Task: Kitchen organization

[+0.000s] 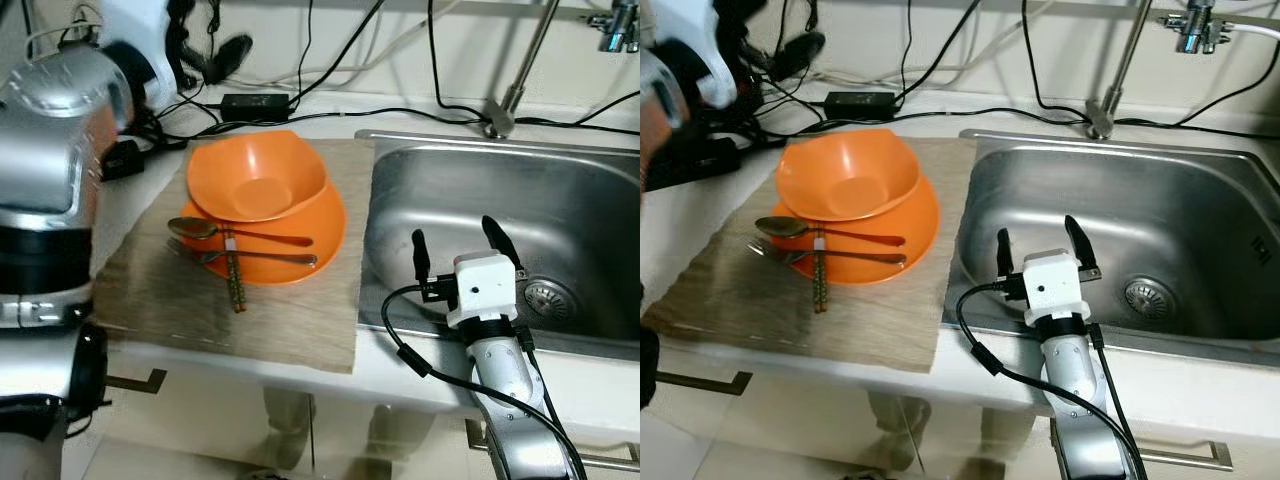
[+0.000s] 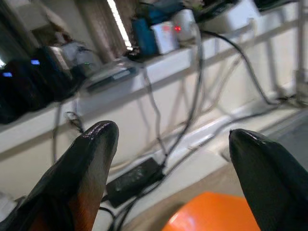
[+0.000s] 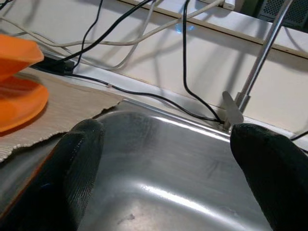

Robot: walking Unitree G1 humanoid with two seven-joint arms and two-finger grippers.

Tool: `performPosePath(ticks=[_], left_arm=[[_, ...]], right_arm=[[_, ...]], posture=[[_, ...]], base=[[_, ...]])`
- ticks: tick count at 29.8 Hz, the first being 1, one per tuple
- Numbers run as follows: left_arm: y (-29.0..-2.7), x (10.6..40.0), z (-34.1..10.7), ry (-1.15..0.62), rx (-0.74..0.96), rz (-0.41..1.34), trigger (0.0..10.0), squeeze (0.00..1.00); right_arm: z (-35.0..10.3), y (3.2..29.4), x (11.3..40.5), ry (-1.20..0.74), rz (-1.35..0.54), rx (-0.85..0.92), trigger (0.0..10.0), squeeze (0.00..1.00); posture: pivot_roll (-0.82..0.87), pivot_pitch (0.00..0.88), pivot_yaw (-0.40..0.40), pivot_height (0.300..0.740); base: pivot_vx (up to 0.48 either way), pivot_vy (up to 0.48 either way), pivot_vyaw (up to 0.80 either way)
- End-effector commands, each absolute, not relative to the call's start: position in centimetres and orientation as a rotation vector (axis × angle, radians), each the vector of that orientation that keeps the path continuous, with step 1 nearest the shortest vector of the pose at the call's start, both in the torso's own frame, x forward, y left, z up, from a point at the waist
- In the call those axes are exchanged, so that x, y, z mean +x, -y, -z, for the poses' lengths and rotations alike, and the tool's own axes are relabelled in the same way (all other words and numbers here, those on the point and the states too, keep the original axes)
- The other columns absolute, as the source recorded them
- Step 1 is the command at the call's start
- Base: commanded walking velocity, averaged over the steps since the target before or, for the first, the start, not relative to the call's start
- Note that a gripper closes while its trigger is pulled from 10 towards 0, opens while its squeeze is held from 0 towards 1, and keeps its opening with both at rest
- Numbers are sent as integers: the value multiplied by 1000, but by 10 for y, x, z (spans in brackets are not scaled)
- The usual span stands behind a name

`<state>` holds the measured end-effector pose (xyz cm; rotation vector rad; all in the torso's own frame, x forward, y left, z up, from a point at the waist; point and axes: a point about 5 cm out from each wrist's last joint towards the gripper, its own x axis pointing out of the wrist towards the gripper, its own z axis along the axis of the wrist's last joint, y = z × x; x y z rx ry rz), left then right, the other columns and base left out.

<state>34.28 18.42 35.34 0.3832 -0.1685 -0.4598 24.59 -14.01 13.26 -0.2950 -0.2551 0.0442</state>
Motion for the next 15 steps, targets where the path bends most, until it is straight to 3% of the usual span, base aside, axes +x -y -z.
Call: performPosePath(ticks=[1, 7, 15], left_arm=[[-182, 342, -361, 144, 403, 504, 10000, 0], [-195, 346, -362, 50, 412, 542, 10000, 0], [-257, 373, -307, -183, 207, 295, 10000, 0]], right_arm=[[-124, 139, 246, 220, -49, -281, 10000, 0], [-122, 137, 247, 216, -53, -274, 10000, 0], [-119, 137, 247, 192, -60, -254, 10000, 0]], posture=[[28, 0, 38, 740], [33, 0, 44, 740], [35, 0, 33, 740]], base=[[0, 0, 0], [0, 0, 0], [0, 0, 0]])
